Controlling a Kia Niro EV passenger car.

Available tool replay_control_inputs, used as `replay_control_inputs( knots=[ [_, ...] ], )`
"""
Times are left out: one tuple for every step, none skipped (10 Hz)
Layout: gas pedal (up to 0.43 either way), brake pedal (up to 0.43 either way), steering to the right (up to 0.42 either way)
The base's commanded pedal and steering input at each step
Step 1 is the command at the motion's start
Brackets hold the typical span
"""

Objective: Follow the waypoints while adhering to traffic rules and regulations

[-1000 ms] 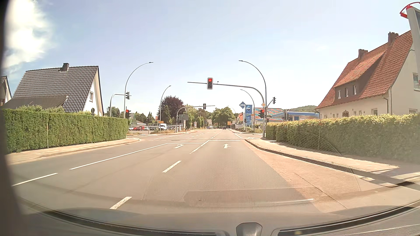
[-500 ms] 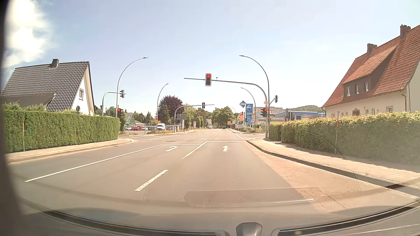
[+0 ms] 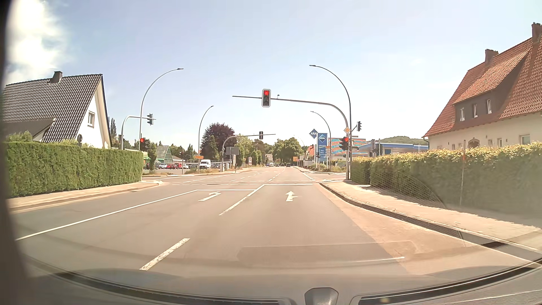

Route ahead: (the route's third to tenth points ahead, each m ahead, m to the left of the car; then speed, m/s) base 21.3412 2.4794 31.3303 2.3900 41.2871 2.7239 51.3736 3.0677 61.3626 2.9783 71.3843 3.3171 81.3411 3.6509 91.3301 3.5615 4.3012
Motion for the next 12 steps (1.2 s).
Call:
replay_control_inputs(
  knots=[
    [0.0, 0.006, 0.007],
    [0.0, 0.006, 0.007],
    [0.0, 0.006, 0.006],
    [0.0, 0.006, 0.006],
    [0.0, 0.006, 0.005],
    [0.0, 0.012, 0.005],
    [0.0, 0.006, 0.005],
    [0.0, 0.006, 0.005],
    [0.0, 0.006, 0.005],
    [0.0, 0.006, 0.005],
    [0.0, 0.006, 0.005],
    [0.0, 0.006, 0.005]
  ],
)
